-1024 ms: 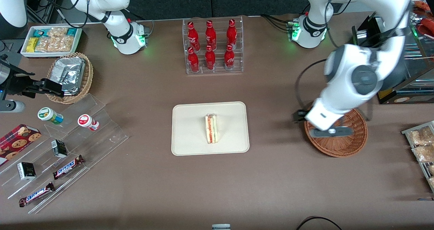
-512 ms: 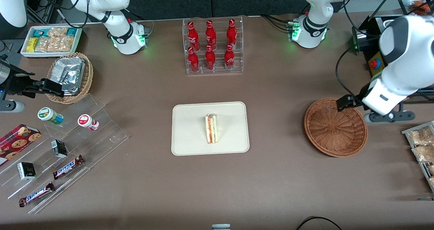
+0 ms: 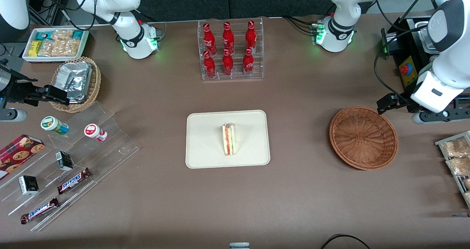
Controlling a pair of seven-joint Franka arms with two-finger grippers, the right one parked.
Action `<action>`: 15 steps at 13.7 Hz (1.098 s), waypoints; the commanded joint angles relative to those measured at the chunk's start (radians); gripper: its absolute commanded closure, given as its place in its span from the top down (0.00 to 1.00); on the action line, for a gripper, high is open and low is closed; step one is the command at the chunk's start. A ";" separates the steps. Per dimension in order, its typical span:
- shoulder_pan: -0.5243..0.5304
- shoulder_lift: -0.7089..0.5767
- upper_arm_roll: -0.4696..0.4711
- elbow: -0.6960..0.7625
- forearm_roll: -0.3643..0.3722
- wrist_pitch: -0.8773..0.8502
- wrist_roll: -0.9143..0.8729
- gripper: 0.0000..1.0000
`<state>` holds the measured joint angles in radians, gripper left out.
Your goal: Place sandwich from basket to tray
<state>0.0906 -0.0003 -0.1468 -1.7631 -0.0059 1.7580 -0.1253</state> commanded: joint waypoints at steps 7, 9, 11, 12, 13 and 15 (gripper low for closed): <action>0.012 -0.032 -0.004 0.155 -0.008 -0.222 0.055 1.00; 0.012 -0.027 -0.004 0.198 0.000 -0.262 0.055 1.00; 0.012 -0.024 -0.004 0.198 0.001 -0.262 0.055 1.00; 0.012 -0.024 -0.004 0.198 0.003 -0.264 0.055 1.00; 0.012 -0.020 -0.005 0.203 0.000 -0.264 0.055 1.00; 0.011 -0.012 -0.007 0.209 0.003 -0.265 0.073 1.00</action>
<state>0.0932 -0.0255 -0.1457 -1.5819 -0.0052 1.5183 -0.0827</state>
